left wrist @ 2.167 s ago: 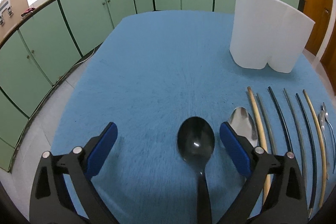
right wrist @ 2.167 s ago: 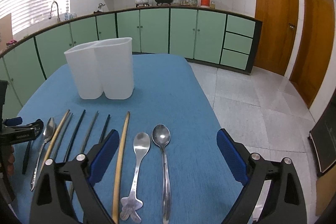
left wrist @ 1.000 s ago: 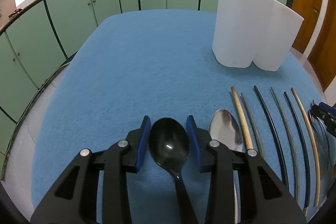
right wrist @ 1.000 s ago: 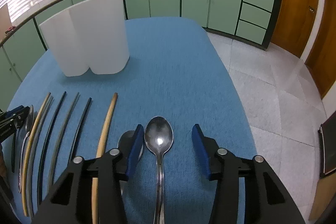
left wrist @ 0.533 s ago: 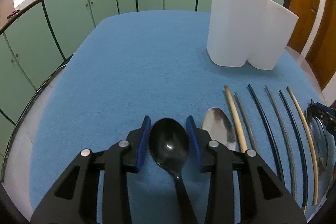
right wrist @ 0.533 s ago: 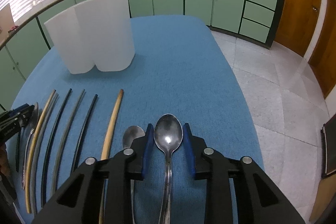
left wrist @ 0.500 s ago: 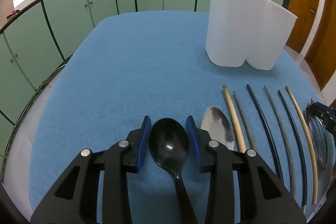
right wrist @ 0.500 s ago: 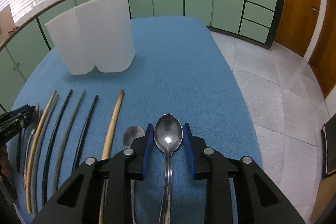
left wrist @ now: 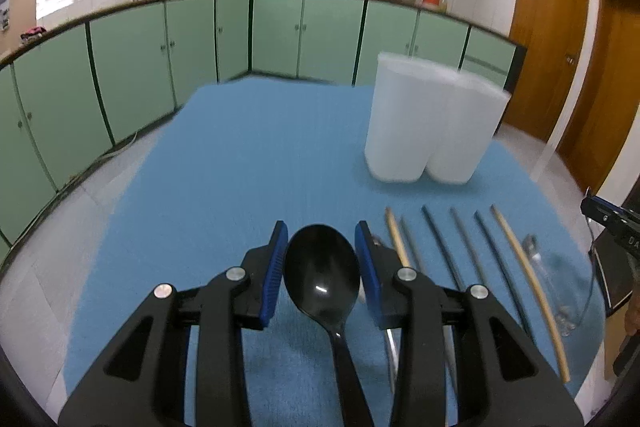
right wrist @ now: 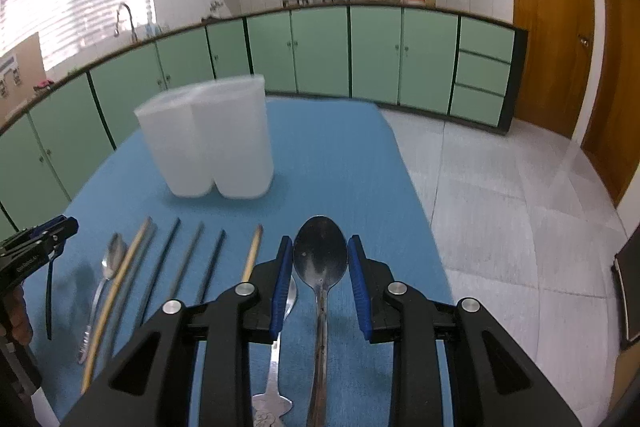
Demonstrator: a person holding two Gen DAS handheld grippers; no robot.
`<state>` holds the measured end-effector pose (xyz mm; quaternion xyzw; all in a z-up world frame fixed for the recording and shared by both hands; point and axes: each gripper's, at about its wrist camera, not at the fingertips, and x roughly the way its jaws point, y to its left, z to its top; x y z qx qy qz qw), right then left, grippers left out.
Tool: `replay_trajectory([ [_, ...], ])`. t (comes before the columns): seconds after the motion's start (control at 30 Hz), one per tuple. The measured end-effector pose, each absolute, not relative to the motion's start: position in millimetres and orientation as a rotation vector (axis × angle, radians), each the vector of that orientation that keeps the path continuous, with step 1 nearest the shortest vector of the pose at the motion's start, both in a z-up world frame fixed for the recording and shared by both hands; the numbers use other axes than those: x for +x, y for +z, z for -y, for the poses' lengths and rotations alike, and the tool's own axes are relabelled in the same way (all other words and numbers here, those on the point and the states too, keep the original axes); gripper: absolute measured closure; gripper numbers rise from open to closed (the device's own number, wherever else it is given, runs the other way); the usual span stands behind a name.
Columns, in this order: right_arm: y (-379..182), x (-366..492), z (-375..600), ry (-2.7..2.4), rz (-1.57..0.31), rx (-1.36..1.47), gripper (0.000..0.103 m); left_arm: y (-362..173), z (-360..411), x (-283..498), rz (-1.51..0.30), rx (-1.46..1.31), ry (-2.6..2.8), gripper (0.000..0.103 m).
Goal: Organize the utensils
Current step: 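Lift both spoons and carry them over the white utensil holder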
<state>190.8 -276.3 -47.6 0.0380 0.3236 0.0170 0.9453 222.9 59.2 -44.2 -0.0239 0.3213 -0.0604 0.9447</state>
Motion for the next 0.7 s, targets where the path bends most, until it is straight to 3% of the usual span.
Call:
replay_trajectory([
  [0.33, -4, 184, 279, 0.064, -0.54, 0.079, 0.075, 5, -51, 206, -0.45, -0.066, -0.151, 0.07],
  [0.7, 55, 218, 262, 0.121, -0.398, 0.049, 0.075, 57, -14, 257, -0.234, -0.028, -0.201, 0.07],
])
